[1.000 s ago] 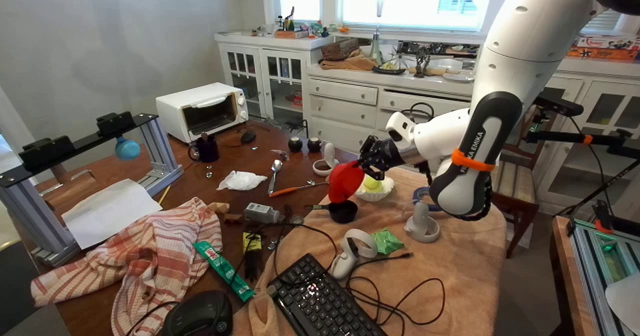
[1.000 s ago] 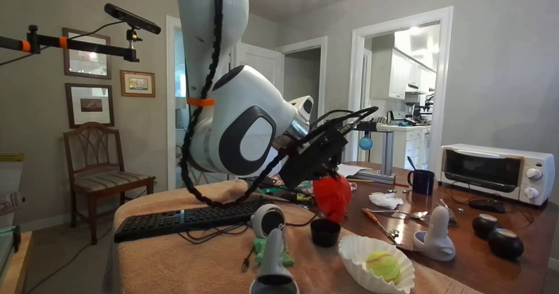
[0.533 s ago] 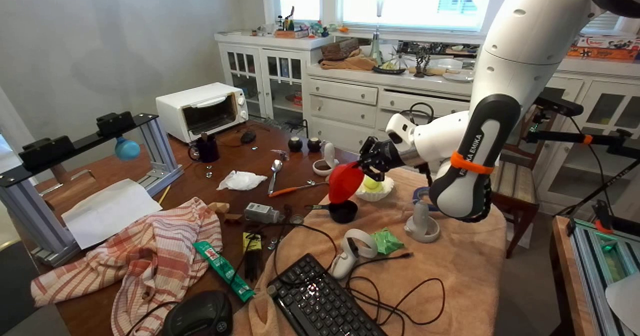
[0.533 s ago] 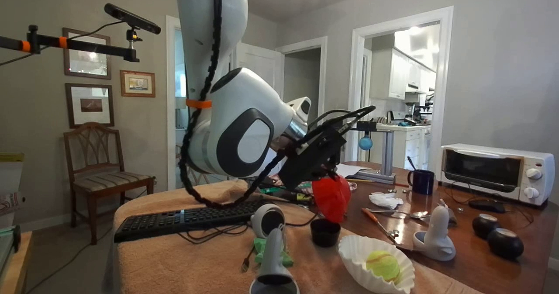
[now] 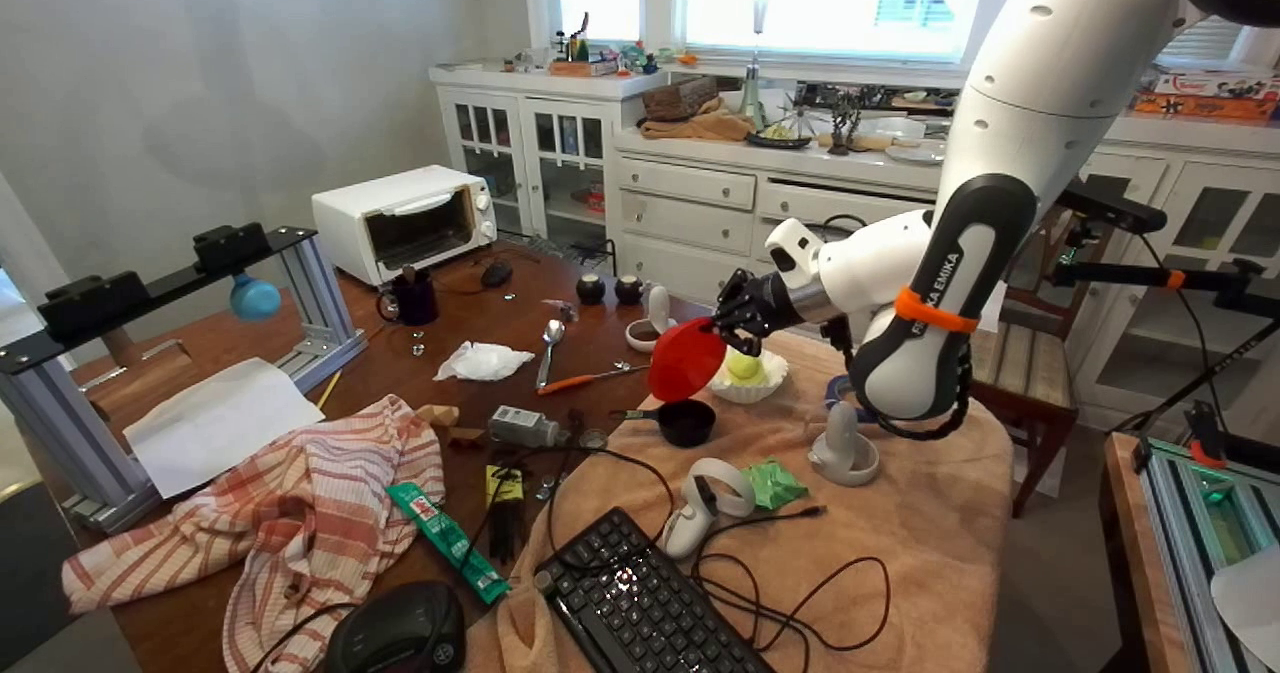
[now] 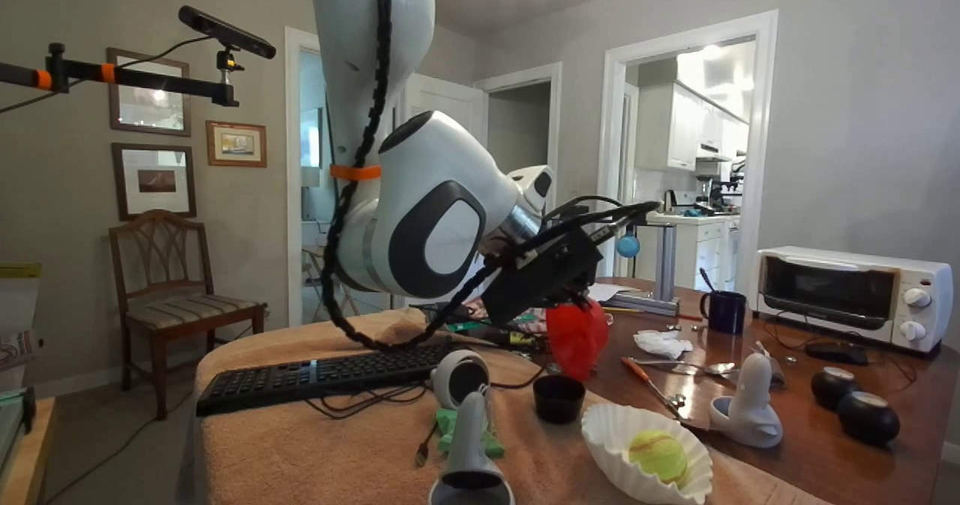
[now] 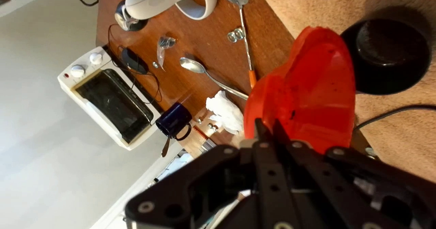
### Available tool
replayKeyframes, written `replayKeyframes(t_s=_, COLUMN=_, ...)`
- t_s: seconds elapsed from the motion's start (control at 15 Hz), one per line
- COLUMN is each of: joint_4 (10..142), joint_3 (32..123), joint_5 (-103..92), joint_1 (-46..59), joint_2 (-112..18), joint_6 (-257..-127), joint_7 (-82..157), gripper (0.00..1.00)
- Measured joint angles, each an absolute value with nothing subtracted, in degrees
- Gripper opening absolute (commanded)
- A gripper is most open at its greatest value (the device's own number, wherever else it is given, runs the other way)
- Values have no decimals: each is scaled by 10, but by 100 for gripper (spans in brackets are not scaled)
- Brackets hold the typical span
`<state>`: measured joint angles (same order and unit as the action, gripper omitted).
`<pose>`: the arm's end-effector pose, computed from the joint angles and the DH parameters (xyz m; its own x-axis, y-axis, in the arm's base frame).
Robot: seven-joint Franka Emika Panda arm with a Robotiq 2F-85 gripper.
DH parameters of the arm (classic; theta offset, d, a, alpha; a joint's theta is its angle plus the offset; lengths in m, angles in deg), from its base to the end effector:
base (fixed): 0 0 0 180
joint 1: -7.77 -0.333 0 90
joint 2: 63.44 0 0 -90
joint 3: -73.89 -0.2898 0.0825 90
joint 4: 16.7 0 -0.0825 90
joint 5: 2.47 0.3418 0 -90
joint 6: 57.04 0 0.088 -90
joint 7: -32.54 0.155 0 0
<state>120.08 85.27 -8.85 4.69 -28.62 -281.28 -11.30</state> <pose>0.5386 -0.0580 0.1773 0.4394 0.7610 0.4773 0.4232 -0.6440 0.6373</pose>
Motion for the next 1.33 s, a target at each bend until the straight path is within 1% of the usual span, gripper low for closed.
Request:
replayKeyframes(t_s=0.27, joint_4=1171, joint_3=827, joint_5=-163, joint_1=104, joint_2=-306, joint_6=-2709, joint_7=-8, gripper=1)
replayKeyframes(t_s=0.47, joint_4=1144, joint_3=775, joint_5=-251, joint_1=179, joint_2=-317, joint_6=-2624, joint_7=86, gripper=1)
replayKeyframes(t_s=0.8, joint_4=1111, joint_3=580, joint_5=-433, joint_1=392, joint_2=-306, joint_6=-2534, joint_7=255, gripper=1)
replayKeyframes(t_s=1.07, joint_4=1092, joint_3=418, joint_5=-463, joint_1=561, joint_2=-265, joint_6=-2480, joint_7=291, gripper=1)
replayKeyframes(t_s=1.13, joint_4=1086, joint_3=385, joint_5=-463, joint_1=598, joint_2=-253, joint_6=-2465, joint_7=290, gripper=1)
replayKeyframes(t_s=1.2, joint_4=1079, joint_3=355, joint_5=-463, joint_1=632, joint_2=-240, joint_6=-2449, joint_7=290, gripper=3)
replayKeyframes(t_s=1.33, joint_4=1069, joint_3=298, joint_5=-463, joint_1=690, joint_2=-211, joint_6=-2415, joint_7=277, gripper=3)
